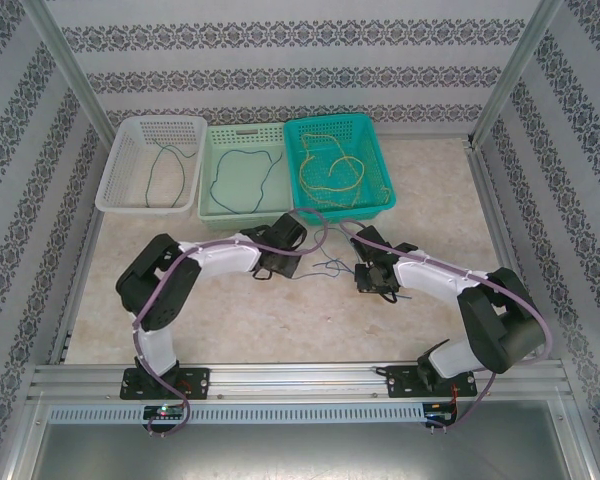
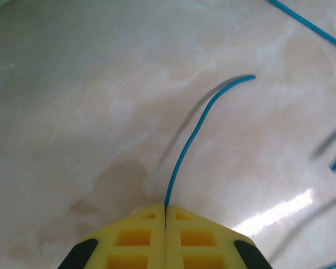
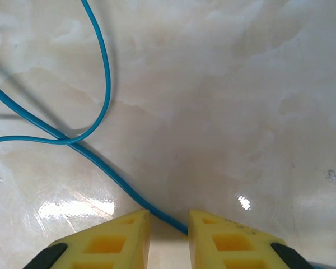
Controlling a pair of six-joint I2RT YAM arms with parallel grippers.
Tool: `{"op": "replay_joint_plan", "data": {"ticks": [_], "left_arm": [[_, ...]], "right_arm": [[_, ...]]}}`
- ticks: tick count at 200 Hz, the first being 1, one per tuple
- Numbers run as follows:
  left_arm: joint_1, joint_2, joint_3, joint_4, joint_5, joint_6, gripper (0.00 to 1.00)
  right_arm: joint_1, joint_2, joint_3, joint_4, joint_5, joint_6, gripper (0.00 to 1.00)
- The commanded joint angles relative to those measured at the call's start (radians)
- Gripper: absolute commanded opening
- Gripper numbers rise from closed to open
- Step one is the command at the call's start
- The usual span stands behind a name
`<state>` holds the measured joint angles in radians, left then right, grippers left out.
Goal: Untangle the cables
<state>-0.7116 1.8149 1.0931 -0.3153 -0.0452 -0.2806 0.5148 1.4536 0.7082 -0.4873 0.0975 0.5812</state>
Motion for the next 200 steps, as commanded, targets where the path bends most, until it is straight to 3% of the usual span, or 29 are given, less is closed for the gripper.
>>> {"op": "replay_joint_plan", "data": {"ticks": [1, 125, 151, 200], "left_arm": [[-0.013, -0.153, 0.011, -0.050, -0.058, 0.049, 0.00], [-0.012, -0.698, 0.046, -0.108, -0.191, 0.173, 0.00], [-0.008, -0.741, 0.117, -0.106, -0.256, 0.244, 0.00], [0.001, -0.738, 0.289, -0.059, -0.262, 0.372, 0.00]], "right_arm": [[-0.001, -0.022, -0.010, -0.017, 0.032, 0.018, 0.25], [-0.007, -0.036, -0.012, -0.002, 0.047, 0.007, 0.24], [-0.008, -0.031, -0.006, 0.007, 0.043, 0.003, 0.24], [0.006, -0.069, 0.018, 0.023, 0.043, -0.010, 0.24]]}}
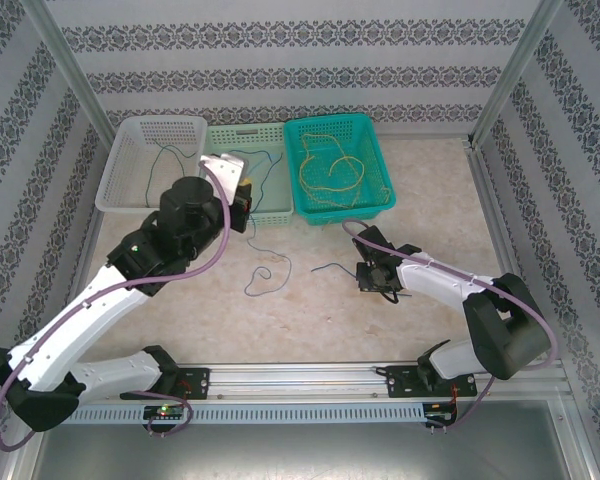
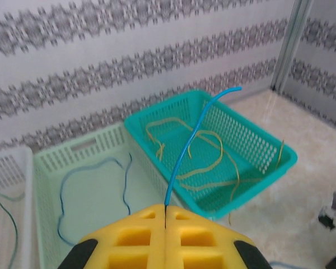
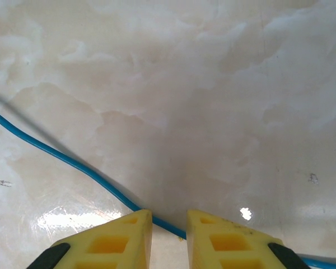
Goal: Untangle the cables
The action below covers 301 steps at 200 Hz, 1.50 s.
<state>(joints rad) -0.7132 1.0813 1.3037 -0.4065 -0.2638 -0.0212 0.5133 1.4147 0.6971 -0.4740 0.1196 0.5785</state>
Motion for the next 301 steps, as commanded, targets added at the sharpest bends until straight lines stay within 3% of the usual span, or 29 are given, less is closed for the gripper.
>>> {"op": "replay_joint_plan", "data": {"ticks": [1, 53, 100, 162, 197, 232, 278, 301], "left_arm": [[0.003, -0.004, 0.082, 0.033, -0.045, 0.116, 0.00], [0.071, 0.066, 0.265, 0.117, -0.017, 0.204, 0.00], [0.094, 0.262, 0.629, 0.077, 0.007, 0.358, 0.00], [0.344, 0.527, 0.905, -0.001, 0.110, 0.307, 0.00], [0.451, 0.677, 0.942, -0.005, 0.135, 0.288, 0.00], [0.525, 0.840, 0.943, 0.020, 0.177, 0.260, 0.00], [0.542, 0.959, 0.920, -0.040, 0.265, 0.162, 0.00], [0.541, 0.961, 0.820, -0.063, 0.292, 0.079, 0.02]], "right_arm": [[0.008, -0.032, 0.031, 0.009, 0.022, -0.008, 0.24], [0.011, -0.071, 0.055, 0.017, 0.020, -0.024, 0.24], [0.010, -0.065, 0.068, 0.031, 0.018, -0.040, 0.25], [0.010, -0.056, 0.053, 0.032, -0.002, -0.055, 0.31], [0.010, -0.071, 0.041, 0.030, -0.005, -0.045, 0.41], [0.010, -0.093, 0.029, 0.019, -0.004, -0.030, 0.42], [0.013, -0.108, -0.002, 0.004, -0.006, 0.005, 0.45], [0.013, -0.106, -0.005, -0.009, -0.010, 0.012, 0.47]]}}
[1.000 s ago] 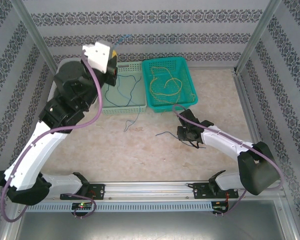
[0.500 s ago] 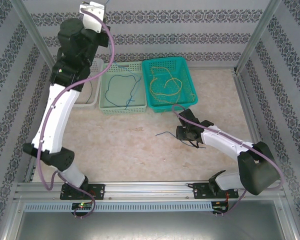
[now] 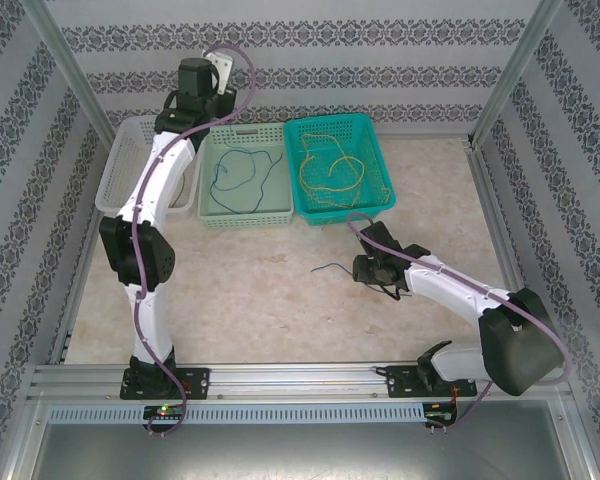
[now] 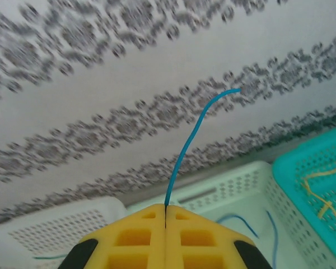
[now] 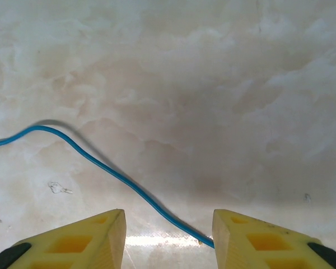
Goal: Untangle the cables
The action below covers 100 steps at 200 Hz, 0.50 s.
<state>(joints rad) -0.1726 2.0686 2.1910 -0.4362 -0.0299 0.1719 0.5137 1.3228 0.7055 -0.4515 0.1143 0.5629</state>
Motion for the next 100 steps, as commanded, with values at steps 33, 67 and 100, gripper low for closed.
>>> {"op": "replay_joint_plan", "data": {"ticks": [33, 67, 100], "left_arm": [[0.002, -0.022, -0.216, -0.034, 0.078, -0.221, 0.12], [0.000, -0.002, -0.281, -0.071, 0.115, -0.288, 0.36], [-0.024, -0.019, -0.370, -0.071, 0.122, -0.299, 0.51]], "right_arm": [[0.013, 0.003, -0.003, -0.047, -0.007, 0.017, 0.50], [0.012, 0.022, 0.008, -0.050, -0.017, 0.013, 0.52], [0.012, 0.025, 0.007, -0.046, -0.010, 0.012, 0.53]]}}
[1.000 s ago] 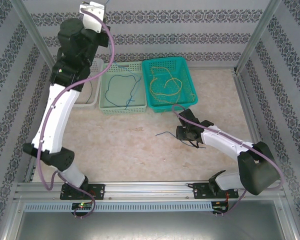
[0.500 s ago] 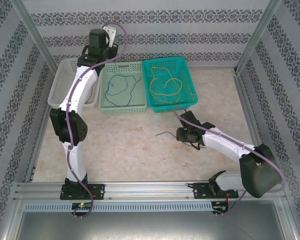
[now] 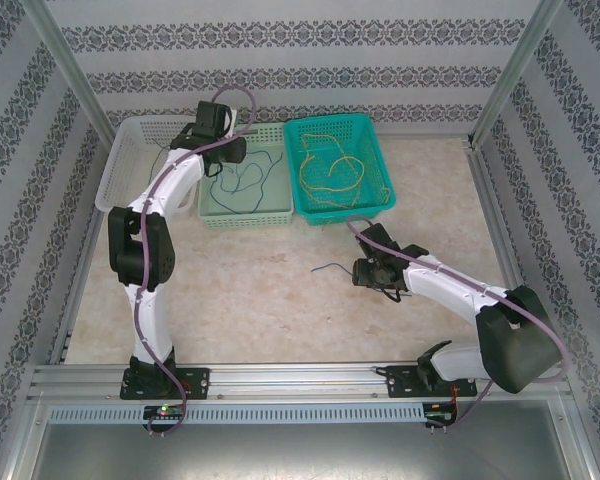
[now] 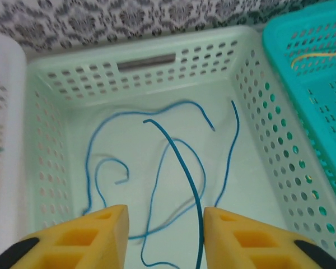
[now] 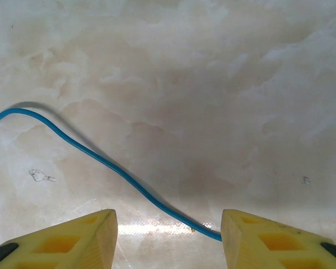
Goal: Untangle the cables
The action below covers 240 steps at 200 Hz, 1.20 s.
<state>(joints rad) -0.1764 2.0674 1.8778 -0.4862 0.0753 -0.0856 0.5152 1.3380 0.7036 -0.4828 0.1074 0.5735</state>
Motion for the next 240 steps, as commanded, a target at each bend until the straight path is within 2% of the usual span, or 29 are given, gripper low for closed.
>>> {"op": "replay_joint_plan", "data": {"ticks": [1, 19, 33, 36, 79, 109, 179, 216, 240], "left_arm": [[-0.021, -0.020, -0.061, -0.021, 0.014, -0.042, 0.53], [-0.042, -0.048, -0.111, -0.009, -0.029, -0.053, 0.73], [-0.055, -0.076, -0.143, -0.004, -0.033, -0.070, 0.97], [-0.058, -0.084, -0.148, -0.003, -0.034, -0.071, 1.00], [-0.150, -0.219, -0.211, 0.022, -0.151, -0.036, 1.00], [-0.167, -0.332, -0.298, 0.078, -0.183, -0.065, 1.00], [-0.176, -0.599, -0.611, 0.210, -0.127, -0.126, 1.00], [-0.177, -0.689, -0.747, 0.256, -0.093, -0.174, 1.00], [-0.177, -0.708, -0.776, 0.257, -0.100, -0.162, 1.00]], "right_arm": [[0.011, 0.011, 0.010, -0.014, -0.003, 0.002, 0.53], [0.011, 0.030, 0.028, -0.026, 0.000, -0.007, 0.55], [0.012, 0.042, 0.045, -0.038, 0.002, -0.012, 0.57], [0.011, 0.044, 0.048, -0.040, 0.003, -0.015, 0.58], [0.022, 0.049, 0.101, -0.077, 0.039, -0.066, 0.60], [0.039, 0.081, 0.126, -0.107, 0.024, -0.095, 0.64], [0.062, 0.203, 0.212, -0.161, 0.036, -0.167, 0.67], [0.070, 0.279, 0.259, -0.188, 0.004, -0.221, 0.65], [0.090, 0.335, 0.276, -0.202, 0.000, -0.236, 0.63]]}}
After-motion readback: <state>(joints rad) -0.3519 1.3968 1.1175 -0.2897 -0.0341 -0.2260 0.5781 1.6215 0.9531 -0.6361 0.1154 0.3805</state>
